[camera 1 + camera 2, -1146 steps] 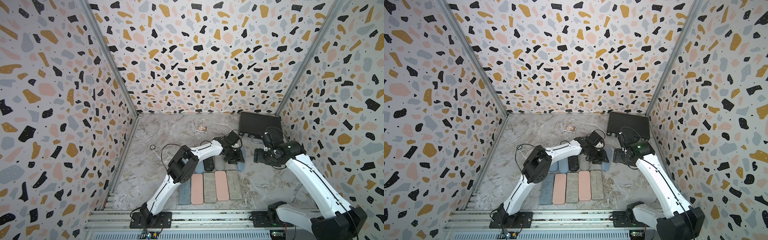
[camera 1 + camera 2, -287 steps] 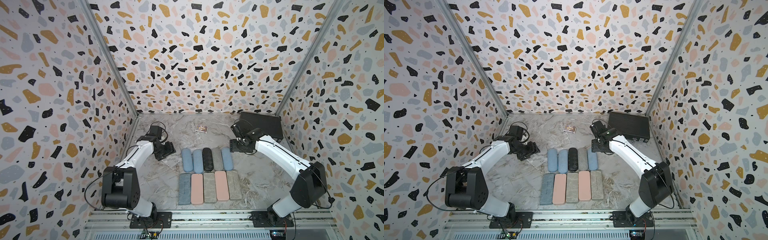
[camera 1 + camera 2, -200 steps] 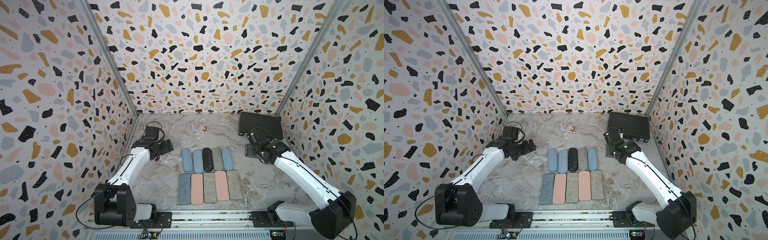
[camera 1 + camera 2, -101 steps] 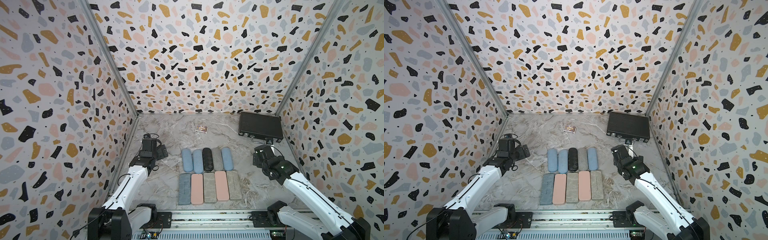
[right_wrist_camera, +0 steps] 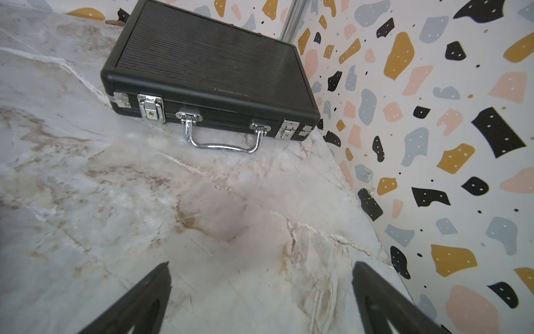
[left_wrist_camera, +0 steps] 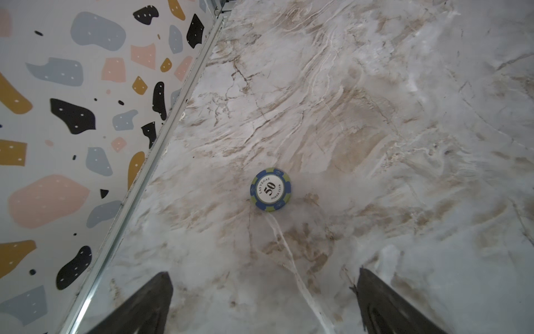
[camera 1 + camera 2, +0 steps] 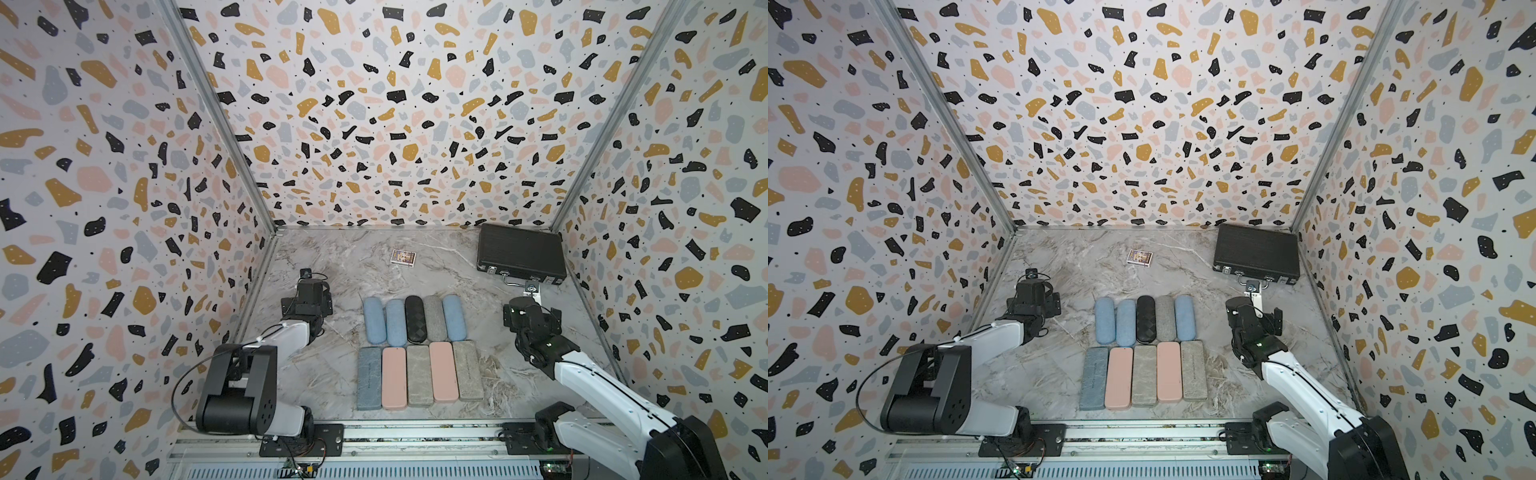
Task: Close the glasses case
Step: Reset both arms
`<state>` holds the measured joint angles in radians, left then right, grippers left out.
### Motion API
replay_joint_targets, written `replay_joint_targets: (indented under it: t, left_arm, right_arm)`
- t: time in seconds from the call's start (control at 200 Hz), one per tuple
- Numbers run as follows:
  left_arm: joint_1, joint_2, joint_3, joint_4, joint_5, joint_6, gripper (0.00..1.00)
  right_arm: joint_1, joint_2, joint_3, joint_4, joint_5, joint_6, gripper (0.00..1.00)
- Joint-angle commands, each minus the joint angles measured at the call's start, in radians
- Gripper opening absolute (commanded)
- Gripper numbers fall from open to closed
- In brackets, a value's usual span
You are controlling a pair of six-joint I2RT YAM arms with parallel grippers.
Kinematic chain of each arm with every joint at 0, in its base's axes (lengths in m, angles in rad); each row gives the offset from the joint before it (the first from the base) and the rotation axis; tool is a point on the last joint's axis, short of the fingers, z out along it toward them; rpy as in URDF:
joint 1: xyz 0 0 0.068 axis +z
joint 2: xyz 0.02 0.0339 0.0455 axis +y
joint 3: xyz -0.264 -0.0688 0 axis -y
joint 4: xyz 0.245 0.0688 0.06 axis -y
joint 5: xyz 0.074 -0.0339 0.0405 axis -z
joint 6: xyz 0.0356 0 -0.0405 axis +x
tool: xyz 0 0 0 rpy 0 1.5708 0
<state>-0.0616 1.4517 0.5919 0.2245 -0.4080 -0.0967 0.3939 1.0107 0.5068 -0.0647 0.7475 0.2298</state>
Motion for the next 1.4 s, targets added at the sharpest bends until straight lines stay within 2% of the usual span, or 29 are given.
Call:
replay_joint_targets:
  t: [0.0, 0.05, 0.155, 0.225, 0.385, 0.476, 0.586, 0.706, 0.961, 1.021, 1.091, 1.216, 1.337, 1.392]
  left_arm:
    - [0.006, 0.03, -0.04, 0.211, 0.026, 0.042, 0.99]
    - [0.008, 0.028, -0.041, 0.207, 0.047, 0.052, 0.99]
    - [0.013, 0.05, -0.12, 0.401, 0.051, 0.065, 0.99]
    - [0.016, 0.017, -0.151, 0.407, 0.073, 0.06, 0.99]
    - [0.032, -0.001, -0.331, 0.718, 0.169, 0.075, 0.99]
    - [0.039, 0.094, -0.38, 0.938, 0.213, 0.096, 0.99]
    - [0.04, 0.035, -0.347, 0.78, 0.245, 0.097, 0.99]
    - [0.042, 0.062, -0.346, 0.822, 0.227, 0.094, 0.99]
    - [0.042, 0.052, -0.337, 0.788, 0.221, 0.088, 0.99]
    - [0.042, 0.053, -0.336, 0.787, 0.219, 0.086, 0.99]
    - [0.042, 0.053, -0.336, 0.786, 0.22, 0.087, 0.99]
    - [0.042, 0.052, -0.334, 0.786, 0.219, 0.087, 0.99]
    - [0.042, 0.052, -0.334, 0.785, 0.221, 0.087, 0.99]
    - [0.042, 0.052, -0.334, 0.785, 0.219, 0.087, 0.99]
  right_arm:
    - [-0.03, 0.043, 0.016, 0.12, -0.005, -0.051, 1.0]
    - [-0.044, 0.067, 0.016, 0.141, -0.005, -0.066, 1.0]
    - [-0.079, 0.101, -0.005, 0.21, -0.037, -0.07, 1.0]
    - [-0.099, 0.117, -0.02, 0.26, -0.044, -0.074, 1.0]
    - [-0.134, 0.108, -0.085, 0.388, -0.081, -0.103, 1.0]
    - [-0.14, 0.123, -0.123, 0.48, -0.072, -0.141, 1.0]
    - [-0.15, 0.166, -0.168, 0.602, -0.062, -0.168, 1.0]
    - [-0.158, 0.26, -0.221, 0.827, -0.04, -0.217, 1.0]
    - [-0.188, 0.502, -0.155, 1.036, -0.09, -0.296, 1.0]
    - [-0.199, 0.468, -0.121, 0.893, -0.117, -0.252, 1.0]
    - [-0.231, 0.471, -0.161, 0.987, -0.157, -0.239, 1.0]
    - [-0.26, 0.461, -0.162, 0.962, -0.211, -0.213, 1.0]
    - [-0.347, 0.473, -0.091, 0.81, -0.384, -0.153, 1.0]
    - [-0.357, 0.459, -0.1, 0.805, -0.401, -0.146, 1.0]
